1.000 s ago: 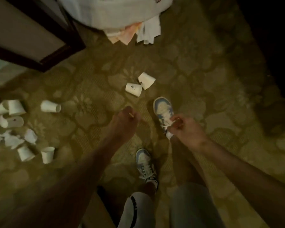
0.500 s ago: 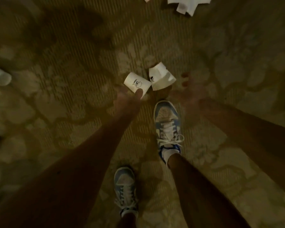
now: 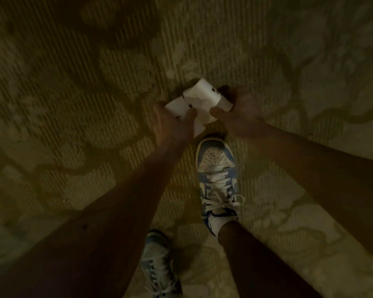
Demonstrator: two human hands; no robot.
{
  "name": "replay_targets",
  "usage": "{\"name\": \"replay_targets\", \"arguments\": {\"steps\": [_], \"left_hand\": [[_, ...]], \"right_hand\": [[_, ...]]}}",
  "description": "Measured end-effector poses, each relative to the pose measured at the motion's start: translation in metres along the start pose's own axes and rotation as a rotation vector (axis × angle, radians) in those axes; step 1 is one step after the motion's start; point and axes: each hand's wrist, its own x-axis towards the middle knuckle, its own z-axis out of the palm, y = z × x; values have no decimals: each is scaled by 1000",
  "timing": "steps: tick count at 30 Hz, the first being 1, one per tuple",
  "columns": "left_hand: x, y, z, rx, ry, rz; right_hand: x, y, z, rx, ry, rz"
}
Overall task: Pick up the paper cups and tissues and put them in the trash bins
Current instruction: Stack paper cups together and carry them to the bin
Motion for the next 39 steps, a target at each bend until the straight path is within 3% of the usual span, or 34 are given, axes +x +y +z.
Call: {"name": "replay_targets", "arguments": {"steps": [4,9,16,22,25,29,39], "left_hand": [[-19,11,-13,44,-117,-73],[-50,41,-47,56,-184,-43],[-121,114,-137,-27,-261,-28],[-235,203,-272,-97,-436,218],[-313,250,-340,-164,-569,318],[-425,311,-410,-202,-732,492],[-663,376,-481,-24,-1181,880]], "right_hand": [[-16,-10,-13,28,-58,55],[-63,-33,-41,212,-22,153],[-170,-112,-60,721,103,285],[-327,-224,-77,944,367,161],[-427,-286,-103,1062,397,61],[-565,-356,-153,1046,555,-135],[-819,-400,-221,937,1022,-383]]}}
